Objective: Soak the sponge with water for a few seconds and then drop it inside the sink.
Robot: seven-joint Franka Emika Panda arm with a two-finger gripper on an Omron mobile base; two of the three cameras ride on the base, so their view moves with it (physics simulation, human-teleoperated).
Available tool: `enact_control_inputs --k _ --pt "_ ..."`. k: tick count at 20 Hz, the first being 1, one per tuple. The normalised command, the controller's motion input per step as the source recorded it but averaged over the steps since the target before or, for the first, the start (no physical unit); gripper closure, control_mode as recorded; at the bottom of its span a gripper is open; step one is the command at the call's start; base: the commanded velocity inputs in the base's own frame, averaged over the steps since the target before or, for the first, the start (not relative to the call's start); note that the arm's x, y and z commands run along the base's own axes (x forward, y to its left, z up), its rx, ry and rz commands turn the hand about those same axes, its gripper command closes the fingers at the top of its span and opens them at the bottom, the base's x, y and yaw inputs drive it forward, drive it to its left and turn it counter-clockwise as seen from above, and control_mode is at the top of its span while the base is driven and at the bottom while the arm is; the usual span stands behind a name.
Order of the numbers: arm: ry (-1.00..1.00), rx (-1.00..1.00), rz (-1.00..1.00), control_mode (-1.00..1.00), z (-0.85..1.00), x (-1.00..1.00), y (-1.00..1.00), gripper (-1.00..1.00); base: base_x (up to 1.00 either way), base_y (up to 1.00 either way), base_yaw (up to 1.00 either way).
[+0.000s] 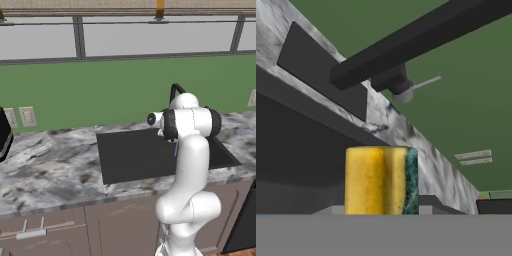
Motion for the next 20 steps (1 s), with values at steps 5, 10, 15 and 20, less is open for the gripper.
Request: enact_control_inputs --k 5,10,15,20 --pt "0.0 0.0 0.0 -1.0 0.0 0.0 -0.02 1.0 0.0 0.0 0.0" --pt "0.0 0.0 0.0 -1.0 0.02 0.0 0.0 1.0 0.0 0.0 0.0" --pt "0.0 0.0 0.0 -1.0 0.11 -0.03 0.0 1.0 0.0 0.0 0.0" --pt "0.0 0.0 0.01 -1.0 0.13 -0.17 0.03 1.0 0.0 0.0 0.0"
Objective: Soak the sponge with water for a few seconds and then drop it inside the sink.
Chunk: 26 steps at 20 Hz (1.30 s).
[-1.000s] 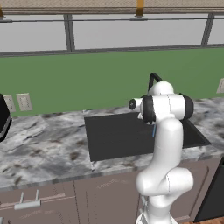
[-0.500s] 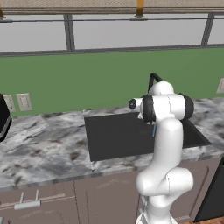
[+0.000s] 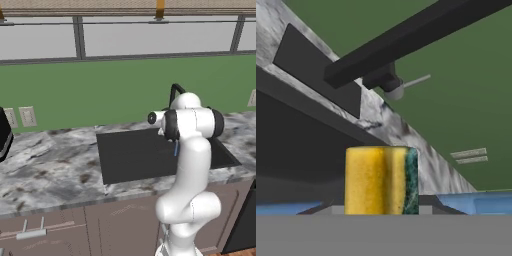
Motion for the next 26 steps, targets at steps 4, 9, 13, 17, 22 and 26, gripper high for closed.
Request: enact_control_inputs --k 4,9,13,17,22,26 --pt "0.0 0.03 0.06 -1.0 0.1 -0.2 0.28 1.0 0.0 0.0 0.0" --pt "0.02 0.08 0.09 -1.0 0.13 -0.16 0.43 1.0 0.0 0.0 0.0" --pt "0.05 0.07 0.05 -1.0 0.45 -0.25 0.19 1.0 0.0 0.0 0.0" --pt "0.13 0.1 0.05 -1.0 0.49 -0.29 0.07 1.0 0.0 0.0 0.0" --pt "0.23 0.1 0.07 -1.0 0.43 -0.25 0.09 1.0 0.0 0.0 0.0" --pt "0.2 0.12 0.07 -1.0 0.28 -0.34 0.1 1.0 0.0 0.0 0.0"
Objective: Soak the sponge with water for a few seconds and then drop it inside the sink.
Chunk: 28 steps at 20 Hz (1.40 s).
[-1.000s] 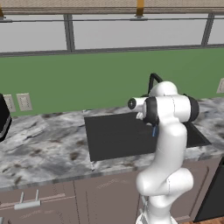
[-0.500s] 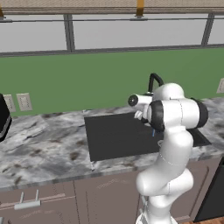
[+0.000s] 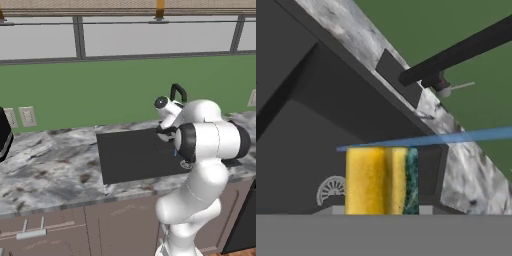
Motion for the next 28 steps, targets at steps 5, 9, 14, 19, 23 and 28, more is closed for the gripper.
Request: enact_control_inputs --k 5,9,14,19,23,28 --pt "0.11 0.13 0.07 -1.0 0.09 -0.41 0.08 1.0 0.0 0.0 0.0" --pt "0.01 0.13 0.06 -1.0 0.01 -0.49 0.14 1.0 0.0 0.0 0.0" --pt "0.0 0.12 0.01 -1.0 0.12 -0.53 0.02 1.0 0.0 0.0 0.0" --pt "-0.07 0.04 0.0 -1.0 0.18 -0.62 0.0 1.0 0.0 0.0 0.0" --pt "-0.11 0.0 0.0 -1.0 0.15 -0.63 0.0 1.0 0.0 0.0 0.0" --pt "-0.09 0.02 -0.05 -1.0 0.06 -0.39 0.0 1.0 0.0 0.0 0.0"
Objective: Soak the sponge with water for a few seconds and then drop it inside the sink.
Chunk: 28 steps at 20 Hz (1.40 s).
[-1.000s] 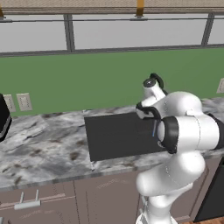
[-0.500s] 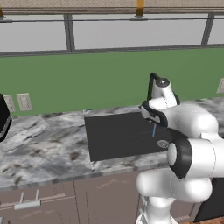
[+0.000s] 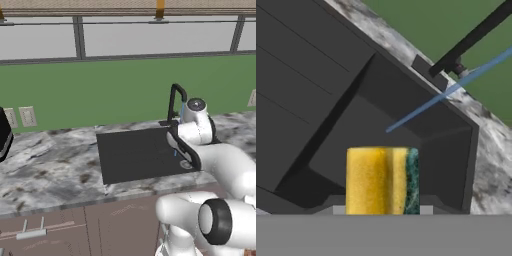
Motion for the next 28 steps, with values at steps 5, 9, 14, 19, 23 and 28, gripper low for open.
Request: enact_control_inputs --k 5,9,14,19,23,28 --pt "-0.02 0.15 -0.07 -1.0 0.17 -0.4 0.0 1.0 0.0 0.0 0.0" --pt "-0.02 0.16 -0.05 -1.0 0.3 -0.44 0.0 1.0 0.0 0.0 0.0" --pt "0.0 0.12 -0.08 -1.0 0.19 -0.16 -0.2 1.0 0.0 0.0 0.0" --pt "0.0 0.09 -0.12 -1.0 0.0 -0.22 -0.31 1.0 0.0 0.0 0.0" --pt "0.0 0.07 -0.1 -1.0 0.01 -0.33 -0.26 1.0 0.0 0.0 0.0" --pt "0.03 0.03 -0.04 -1.0 0.0 0.19 -0.21 1.0 0.0 0.0 0.0"
